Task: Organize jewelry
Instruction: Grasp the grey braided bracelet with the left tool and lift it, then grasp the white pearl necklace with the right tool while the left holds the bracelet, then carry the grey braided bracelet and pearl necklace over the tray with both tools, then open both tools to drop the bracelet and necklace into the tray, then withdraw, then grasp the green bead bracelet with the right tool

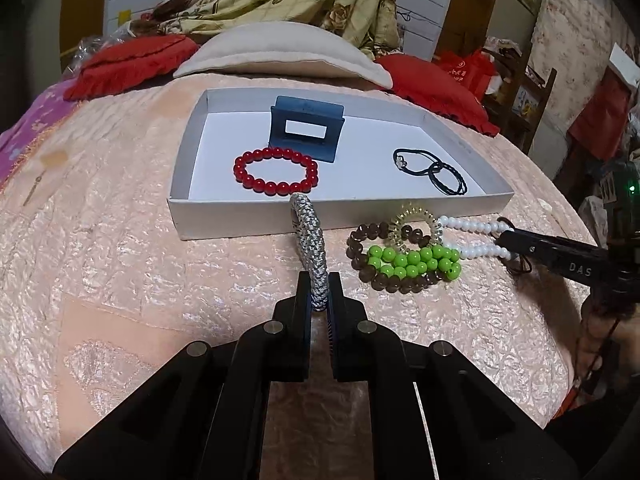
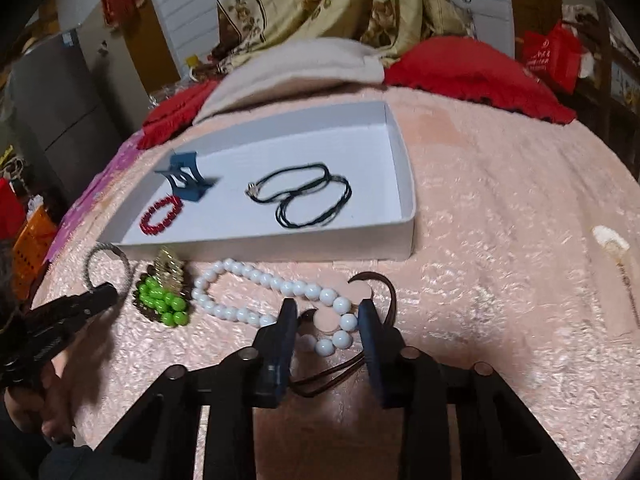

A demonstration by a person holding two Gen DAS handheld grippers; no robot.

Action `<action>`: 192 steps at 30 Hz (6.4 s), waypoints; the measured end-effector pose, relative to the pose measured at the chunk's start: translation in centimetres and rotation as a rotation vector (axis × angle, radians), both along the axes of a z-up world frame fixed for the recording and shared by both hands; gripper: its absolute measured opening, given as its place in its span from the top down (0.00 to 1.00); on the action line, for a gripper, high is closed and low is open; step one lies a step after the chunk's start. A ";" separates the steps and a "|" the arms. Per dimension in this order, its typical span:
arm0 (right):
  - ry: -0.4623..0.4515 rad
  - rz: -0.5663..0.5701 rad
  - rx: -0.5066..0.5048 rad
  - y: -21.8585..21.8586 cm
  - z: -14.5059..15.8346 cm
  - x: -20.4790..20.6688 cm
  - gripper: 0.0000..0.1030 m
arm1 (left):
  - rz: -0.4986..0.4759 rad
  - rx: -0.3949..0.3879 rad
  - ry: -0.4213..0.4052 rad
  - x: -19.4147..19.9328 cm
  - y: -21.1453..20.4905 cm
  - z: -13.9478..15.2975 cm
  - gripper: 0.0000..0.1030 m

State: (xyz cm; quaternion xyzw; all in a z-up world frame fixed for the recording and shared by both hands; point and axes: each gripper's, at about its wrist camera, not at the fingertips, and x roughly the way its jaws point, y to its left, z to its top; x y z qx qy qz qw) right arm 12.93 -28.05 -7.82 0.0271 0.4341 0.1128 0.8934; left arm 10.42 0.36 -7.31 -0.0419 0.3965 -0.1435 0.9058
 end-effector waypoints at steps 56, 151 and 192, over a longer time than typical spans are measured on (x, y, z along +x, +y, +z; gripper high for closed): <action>-0.141 0.054 0.068 0.3 4.3 -5.2 0.92 | -0.014 0.013 0.029 0.4 -0.4 -0.4 0.95; -0.057 -0.174 0.261 -0.5 4.3 15.2 0.72 | 0.030 -0.047 0.054 15.0 -2.6 3.4 0.57; -0.052 0.054 0.222 -0.9 3.4 -6.5 0.61 | -0.076 0.014 0.030 0.2 -2.4 -0.1 0.55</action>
